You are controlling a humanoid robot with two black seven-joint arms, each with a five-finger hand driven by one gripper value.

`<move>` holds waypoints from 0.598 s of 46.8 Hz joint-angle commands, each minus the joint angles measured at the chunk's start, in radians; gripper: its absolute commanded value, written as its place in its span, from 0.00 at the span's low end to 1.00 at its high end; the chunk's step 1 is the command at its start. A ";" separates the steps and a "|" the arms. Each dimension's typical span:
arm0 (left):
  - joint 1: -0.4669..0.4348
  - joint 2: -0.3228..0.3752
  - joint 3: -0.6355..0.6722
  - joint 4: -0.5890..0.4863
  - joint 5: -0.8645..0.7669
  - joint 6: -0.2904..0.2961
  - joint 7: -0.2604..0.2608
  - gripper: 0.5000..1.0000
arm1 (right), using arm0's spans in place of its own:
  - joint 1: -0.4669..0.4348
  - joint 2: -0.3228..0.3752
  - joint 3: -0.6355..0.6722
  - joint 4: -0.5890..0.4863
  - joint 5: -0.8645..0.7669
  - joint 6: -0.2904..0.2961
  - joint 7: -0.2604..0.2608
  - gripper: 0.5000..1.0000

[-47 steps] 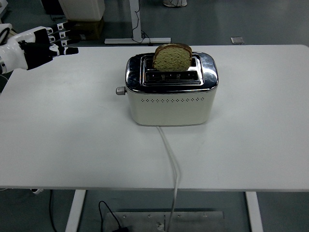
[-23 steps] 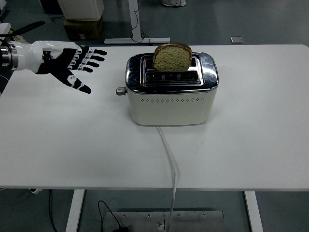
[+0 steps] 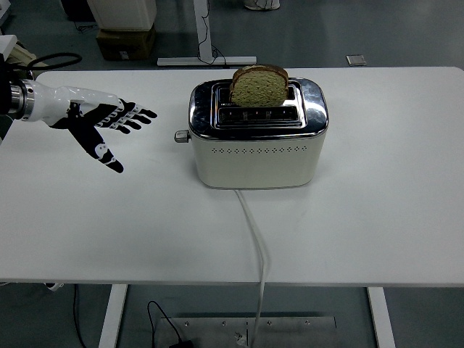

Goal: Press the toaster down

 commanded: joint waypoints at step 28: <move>0.042 -0.099 0.000 0.067 0.033 0.000 -0.002 1.00 | 0.000 0.000 0.001 0.000 0.000 0.000 0.000 1.00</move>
